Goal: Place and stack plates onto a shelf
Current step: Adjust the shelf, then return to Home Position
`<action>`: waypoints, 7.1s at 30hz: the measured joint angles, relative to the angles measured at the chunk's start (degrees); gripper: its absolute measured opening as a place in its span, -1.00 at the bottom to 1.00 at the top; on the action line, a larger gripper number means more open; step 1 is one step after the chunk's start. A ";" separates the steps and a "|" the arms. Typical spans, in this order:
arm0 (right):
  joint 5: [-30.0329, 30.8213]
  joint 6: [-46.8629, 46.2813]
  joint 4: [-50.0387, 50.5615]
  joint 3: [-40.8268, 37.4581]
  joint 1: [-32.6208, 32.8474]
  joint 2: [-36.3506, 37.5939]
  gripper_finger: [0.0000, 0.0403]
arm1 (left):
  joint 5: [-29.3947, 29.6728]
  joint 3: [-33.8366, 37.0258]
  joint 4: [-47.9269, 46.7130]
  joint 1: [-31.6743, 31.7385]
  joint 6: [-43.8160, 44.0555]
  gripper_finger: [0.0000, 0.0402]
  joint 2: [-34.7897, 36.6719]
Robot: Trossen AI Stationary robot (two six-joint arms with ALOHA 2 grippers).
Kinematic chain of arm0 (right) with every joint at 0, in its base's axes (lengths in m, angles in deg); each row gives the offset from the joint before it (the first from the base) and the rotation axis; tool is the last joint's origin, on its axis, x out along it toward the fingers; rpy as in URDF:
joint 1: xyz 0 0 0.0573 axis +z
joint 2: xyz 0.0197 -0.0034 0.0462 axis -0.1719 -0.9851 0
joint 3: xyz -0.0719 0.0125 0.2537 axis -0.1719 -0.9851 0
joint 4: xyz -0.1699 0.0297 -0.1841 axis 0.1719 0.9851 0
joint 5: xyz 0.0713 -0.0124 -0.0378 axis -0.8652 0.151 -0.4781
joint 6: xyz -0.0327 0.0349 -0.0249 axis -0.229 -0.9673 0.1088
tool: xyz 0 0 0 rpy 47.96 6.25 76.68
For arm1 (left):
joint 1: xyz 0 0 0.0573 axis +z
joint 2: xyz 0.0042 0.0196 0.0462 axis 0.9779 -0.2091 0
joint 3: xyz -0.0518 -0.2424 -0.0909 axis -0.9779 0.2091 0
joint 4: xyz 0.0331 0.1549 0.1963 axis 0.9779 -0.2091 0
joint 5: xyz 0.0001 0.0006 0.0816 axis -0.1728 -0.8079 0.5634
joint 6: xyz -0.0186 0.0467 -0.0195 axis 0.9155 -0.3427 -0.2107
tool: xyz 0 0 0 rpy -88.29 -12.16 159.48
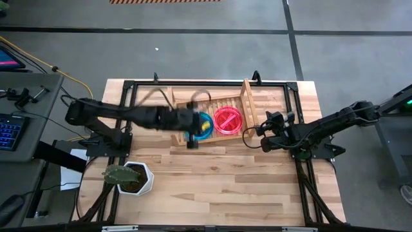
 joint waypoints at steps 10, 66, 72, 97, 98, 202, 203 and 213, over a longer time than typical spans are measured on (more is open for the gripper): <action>-2.13 0.00 2.54 0.02 0.02 0.48 -1.00 | 8.35 25.55 40.17 -10.53 4.06 -1.00 -0.47; -5.50 0.89 9.36 2.83 0.09 4.25 -1.00 | 26.01 41.52 46.60 3.79 10.79 -1.00 -0.40; -7.70 3.18 10.55 7.53 5.72 7.18 -1.00 | 23.89 41.52 50.46 4.09 8.37 -1.00 -0.40; -16.18 2.63 10.49 4.39 22.67 5.27 -1.00 | 8.42 41.52 55.81 4.05 2.41 -1.00 -0.40; -15.11 3.03 10.42 4.37 22.08 5.27 -1.00 | 7.82 41.52 56.44 4.05 1.94 -1.00 -0.40; -10.27 19.54 1.79 4.31 13.91 5.53 -1.00 | -8.43 71.07 19.74 -2.93 1.07 -1.00 84.76; -10.30 19.54 2.04 4.31 13.92 5.83 -1.00 | -8.16 71.01 19.77 -2.91 1.08 -1.00 84.78; -12.57 25.35 1.41 4.15 20.45 16.97 -1.00 | -5.01 71.01 19.92 -2.60 1.27 -1.00 84.73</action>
